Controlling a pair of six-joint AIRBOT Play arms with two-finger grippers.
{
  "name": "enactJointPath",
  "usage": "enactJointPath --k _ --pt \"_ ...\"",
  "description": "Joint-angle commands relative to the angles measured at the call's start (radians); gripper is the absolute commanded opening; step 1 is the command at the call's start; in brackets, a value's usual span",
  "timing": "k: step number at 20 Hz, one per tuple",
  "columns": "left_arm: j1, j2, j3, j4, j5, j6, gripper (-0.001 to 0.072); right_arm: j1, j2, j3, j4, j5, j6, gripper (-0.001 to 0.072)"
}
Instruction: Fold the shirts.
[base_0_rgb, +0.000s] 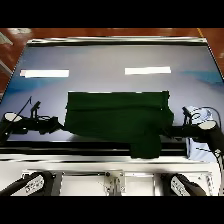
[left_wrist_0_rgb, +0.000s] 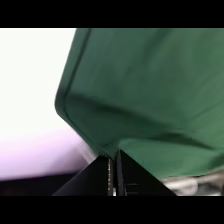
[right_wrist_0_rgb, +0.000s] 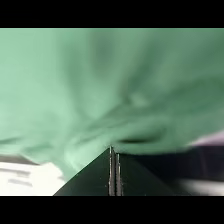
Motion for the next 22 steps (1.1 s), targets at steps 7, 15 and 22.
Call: enactJointPath --k 7,15,22 --pt "-0.030 -0.071 0.328 0.001 0.081 -0.012 0.0036 0.111 -0.075 0.323 0.142 -0.215 0.050 0.0050" --pt "-0.116 -0.402 0.632 0.000 0.116 -0.062 0.0036 0.128 -0.353 0.545 0.119 -0.335 0.053 0.0050" --pt "-0.130 -0.567 0.667 0.000 0.067 -0.099 0.0546 0.137 -0.506 0.545 0.001 -0.318 0.139 0.0272"
